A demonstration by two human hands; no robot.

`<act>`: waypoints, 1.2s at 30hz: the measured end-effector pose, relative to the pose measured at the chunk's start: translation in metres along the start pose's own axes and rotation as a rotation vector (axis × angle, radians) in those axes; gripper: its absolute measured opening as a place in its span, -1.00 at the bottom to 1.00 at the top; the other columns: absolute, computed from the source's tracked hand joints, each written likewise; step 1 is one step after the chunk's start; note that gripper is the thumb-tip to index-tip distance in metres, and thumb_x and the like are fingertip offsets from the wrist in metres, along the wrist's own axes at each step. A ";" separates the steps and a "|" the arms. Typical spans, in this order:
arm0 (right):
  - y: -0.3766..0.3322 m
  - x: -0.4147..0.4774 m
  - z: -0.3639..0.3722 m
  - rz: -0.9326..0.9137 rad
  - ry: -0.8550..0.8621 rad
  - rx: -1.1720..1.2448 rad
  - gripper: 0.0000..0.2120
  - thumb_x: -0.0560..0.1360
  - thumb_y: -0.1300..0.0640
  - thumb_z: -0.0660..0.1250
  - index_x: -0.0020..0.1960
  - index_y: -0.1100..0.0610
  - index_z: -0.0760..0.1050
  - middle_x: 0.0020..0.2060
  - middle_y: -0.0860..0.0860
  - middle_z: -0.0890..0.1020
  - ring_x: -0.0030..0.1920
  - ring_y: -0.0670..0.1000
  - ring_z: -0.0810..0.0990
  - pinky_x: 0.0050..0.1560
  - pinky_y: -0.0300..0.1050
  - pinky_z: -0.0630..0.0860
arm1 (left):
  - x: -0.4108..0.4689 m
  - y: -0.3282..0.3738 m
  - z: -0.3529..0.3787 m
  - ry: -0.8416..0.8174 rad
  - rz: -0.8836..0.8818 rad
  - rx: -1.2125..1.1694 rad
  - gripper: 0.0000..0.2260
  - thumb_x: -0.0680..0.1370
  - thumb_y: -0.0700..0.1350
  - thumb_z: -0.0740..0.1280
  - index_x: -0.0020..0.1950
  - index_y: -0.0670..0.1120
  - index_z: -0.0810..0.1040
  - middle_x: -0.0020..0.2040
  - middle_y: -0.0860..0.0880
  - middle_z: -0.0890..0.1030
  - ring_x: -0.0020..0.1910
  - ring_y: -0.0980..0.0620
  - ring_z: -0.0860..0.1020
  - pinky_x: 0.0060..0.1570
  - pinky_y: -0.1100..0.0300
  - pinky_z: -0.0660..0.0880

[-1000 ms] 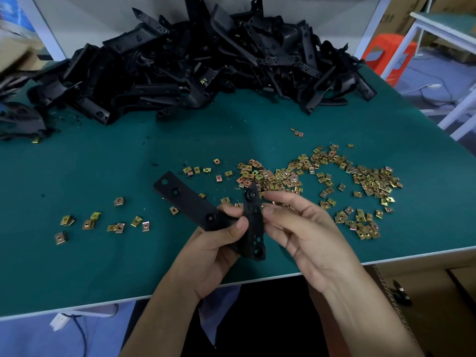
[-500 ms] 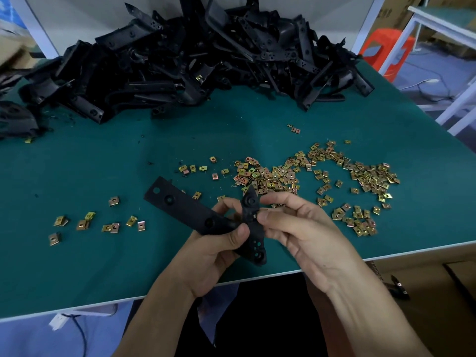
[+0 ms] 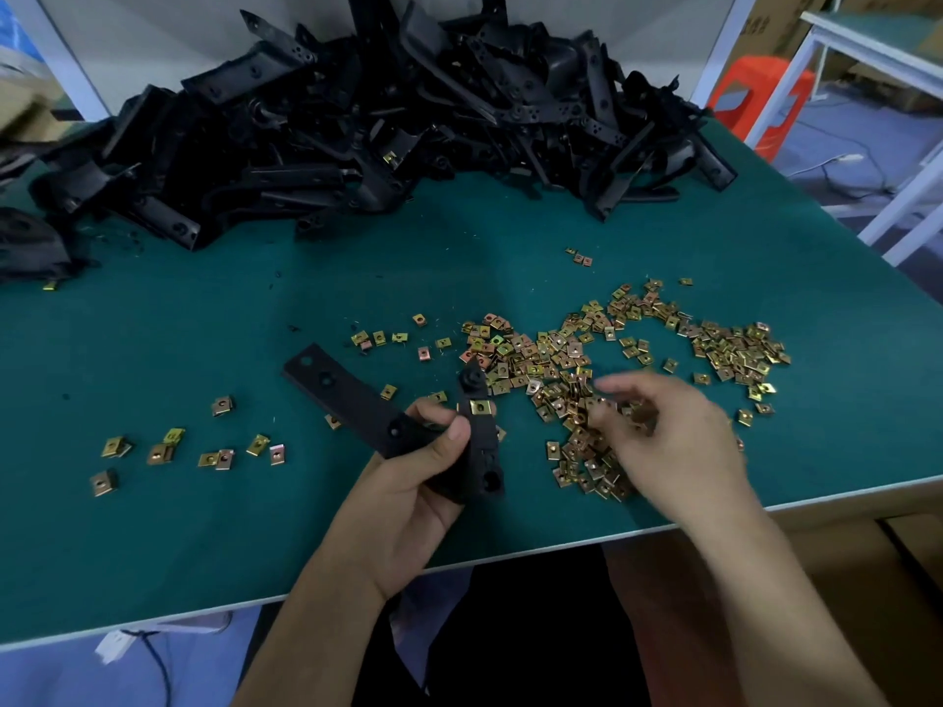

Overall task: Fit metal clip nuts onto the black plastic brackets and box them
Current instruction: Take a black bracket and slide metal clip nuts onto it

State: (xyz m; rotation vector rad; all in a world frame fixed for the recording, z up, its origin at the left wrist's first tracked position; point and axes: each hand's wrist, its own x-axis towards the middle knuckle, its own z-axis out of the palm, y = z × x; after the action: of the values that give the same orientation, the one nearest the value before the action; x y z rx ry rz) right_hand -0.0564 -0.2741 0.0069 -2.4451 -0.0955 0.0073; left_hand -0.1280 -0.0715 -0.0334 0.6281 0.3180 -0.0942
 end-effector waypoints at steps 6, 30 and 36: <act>0.022 0.011 0.005 -0.057 -0.048 -0.196 -0.81 0.44 0.09 0.54 0.04 -0.09 0.69 -0.05 -0.09 0.65 -0.15 -0.15 0.56 -0.12 -0.40 0.36 | 0.003 -0.001 0.001 0.006 -0.047 -0.049 -0.87 0.37 -0.28 0.46 -0.20 -0.05 0.64 0.16 -0.19 0.57 0.12 -0.03 0.68 -0.15 0.16 0.62; 0.031 0.005 -0.001 -0.145 0.042 0.065 -0.69 0.58 0.29 0.32 0.08 -0.08 0.69 -0.06 -0.14 0.57 -0.05 -0.23 0.52 -0.07 -0.53 0.33 | 0.002 0.000 0.002 -0.007 -0.064 -0.077 -0.86 0.35 -0.27 0.48 -0.19 -0.04 0.66 -0.14 0.01 0.64 -0.10 0.04 0.70 -0.21 0.17 0.61; 0.033 0.006 0.004 -0.061 0.074 0.097 -0.88 0.56 0.14 0.35 -0.08 -0.08 0.55 -0.18 -0.19 0.68 -0.13 -0.16 0.65 -0.09 -0.21 0.53 | 0.002 0.000 0.001 -0.030 -0.067 -0.062 -0.85 0.45 -0.29 0.41 -0.20 -0.04 0.66 -0.09 -0.02 0.65 -0.08 0.04 0.69 -0.18 0.17 0.62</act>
State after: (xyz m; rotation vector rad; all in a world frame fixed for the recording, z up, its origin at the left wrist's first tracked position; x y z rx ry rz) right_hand -0.0485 -0.2957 -0.0171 -2.3413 -0.1336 -0.1030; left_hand -0.1260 -0.0717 -0.0333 0.5546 0.3117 -0.1572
